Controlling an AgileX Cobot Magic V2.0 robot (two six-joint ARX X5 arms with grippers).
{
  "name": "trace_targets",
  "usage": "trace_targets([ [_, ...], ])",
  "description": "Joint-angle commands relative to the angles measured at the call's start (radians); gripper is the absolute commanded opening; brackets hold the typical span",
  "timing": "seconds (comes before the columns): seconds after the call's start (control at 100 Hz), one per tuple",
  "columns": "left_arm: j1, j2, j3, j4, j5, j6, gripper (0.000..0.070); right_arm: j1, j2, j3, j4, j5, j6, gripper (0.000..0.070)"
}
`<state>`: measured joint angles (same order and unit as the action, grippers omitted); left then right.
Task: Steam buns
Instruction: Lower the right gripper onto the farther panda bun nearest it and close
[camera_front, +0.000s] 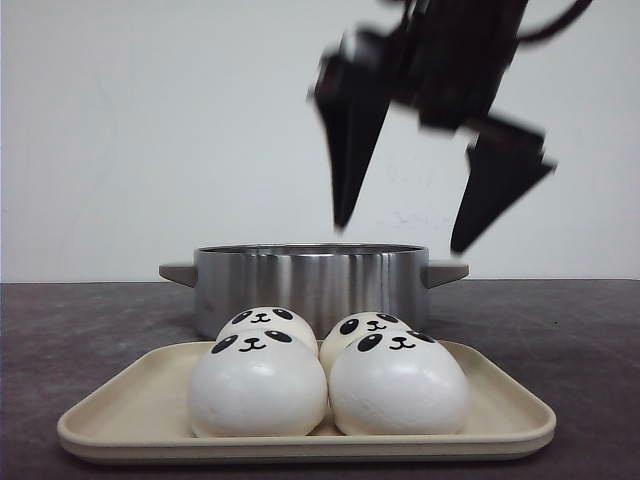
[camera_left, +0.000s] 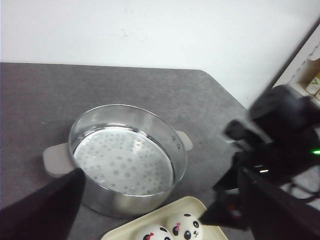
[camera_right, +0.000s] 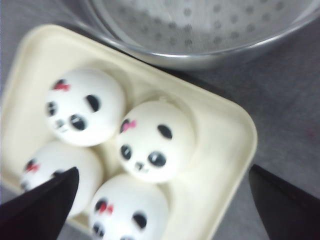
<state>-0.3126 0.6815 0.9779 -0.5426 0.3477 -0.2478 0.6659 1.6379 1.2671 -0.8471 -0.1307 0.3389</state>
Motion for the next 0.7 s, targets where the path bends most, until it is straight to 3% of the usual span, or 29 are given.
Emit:
trace_targets([
  [0.0,-0.012,0.005,0.015,0.011,0.008,0.0,0.0596,0.007,0.058,0.016,0.024,0.0,0.021,0.0685],
  [0.14,-0.035,0.005,0.015,0.011,0.008,0.0,0.0596,0.008,0.138,0.016,0.053,-0.001,0.023,0.0682],
  [0.26,-0.048,0.005,0.015,0.011,0.008,0.0,0.0596,0.008,0.185,0.016,0.065,0.0,0.028,0.0587],
  [0.43,-0.057,0.005,0.015,0.01,0.008,0.0,0.0596,0.008,0.219,0.016,0.093,0.0,0.043,0.0572],
  [0.56,-0.063,0.005,0.015,0.01,0.008,0.0,0.0596,0.008,0.235,0.015,0.105,-0.003,0.056,0.0507],
  [0.6,-0.066,0.005,0.015,0.01,0.008,0.001,0.0596,0.008,0.241,0.015,0.109,-0.003,0.056,0.048],
  [0.69,-0.069,0.005,0.015,0.01,0.008,0.0,0.0596,0.011,0.247,0.015,0.111,-0.012,0.07,0.0324],
])
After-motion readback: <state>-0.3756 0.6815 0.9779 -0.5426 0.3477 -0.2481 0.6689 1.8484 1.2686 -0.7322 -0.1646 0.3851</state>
